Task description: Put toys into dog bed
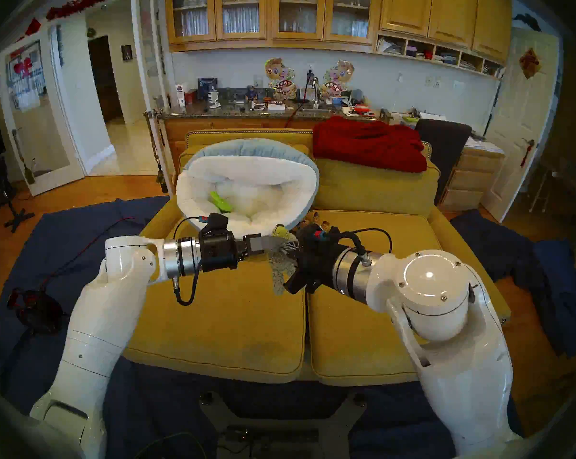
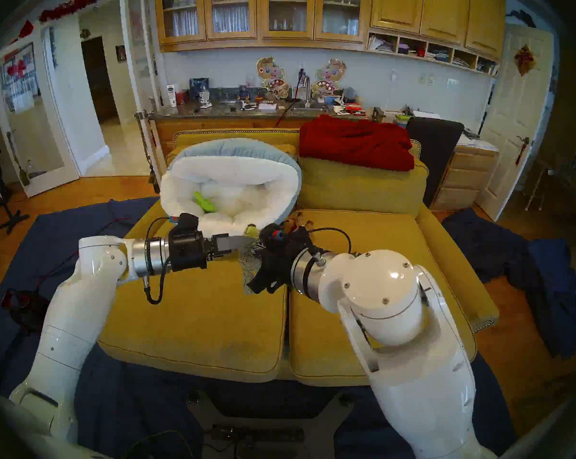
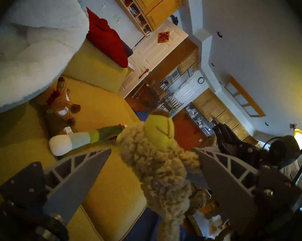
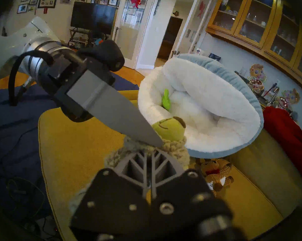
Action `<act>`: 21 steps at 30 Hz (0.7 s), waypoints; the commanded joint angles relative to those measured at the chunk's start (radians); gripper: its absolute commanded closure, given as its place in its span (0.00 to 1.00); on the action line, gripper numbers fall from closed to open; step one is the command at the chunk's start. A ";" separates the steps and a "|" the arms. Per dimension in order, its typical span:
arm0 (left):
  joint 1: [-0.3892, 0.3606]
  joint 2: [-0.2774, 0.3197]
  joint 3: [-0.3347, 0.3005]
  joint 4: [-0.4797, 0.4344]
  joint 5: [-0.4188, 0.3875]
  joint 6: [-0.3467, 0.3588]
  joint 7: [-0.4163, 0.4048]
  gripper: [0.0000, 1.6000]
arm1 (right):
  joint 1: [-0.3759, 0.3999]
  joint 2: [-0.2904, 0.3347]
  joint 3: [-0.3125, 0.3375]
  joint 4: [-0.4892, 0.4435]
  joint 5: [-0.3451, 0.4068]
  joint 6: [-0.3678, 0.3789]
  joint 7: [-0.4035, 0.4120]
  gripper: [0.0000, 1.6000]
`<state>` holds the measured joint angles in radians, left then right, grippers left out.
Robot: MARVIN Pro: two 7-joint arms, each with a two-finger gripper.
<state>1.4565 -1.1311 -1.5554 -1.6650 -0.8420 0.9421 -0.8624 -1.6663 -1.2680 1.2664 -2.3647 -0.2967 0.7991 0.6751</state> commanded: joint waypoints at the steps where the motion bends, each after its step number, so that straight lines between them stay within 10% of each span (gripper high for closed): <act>1: -0.032 -0.013 0.003 -0.002 -0.009 -0.009 -0.013 0.00 | 0.017 -0.007 -0.002 -0.035 0.001 -0.009 -0.001 1.00; 21: -0.057 -0.072 -0.004 0.015 -0.034 0.018 0.000 0.45 | 0.016 -0.022 0.009 -0.031 0.039 -0.016 0.012 1.00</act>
<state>1.4379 -1.1774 -1.5539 -1.6443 -0.8553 0.9532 -0.8612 -1.6680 -1.2745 1.2698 -2.3601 -0.2732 0.7986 0.6818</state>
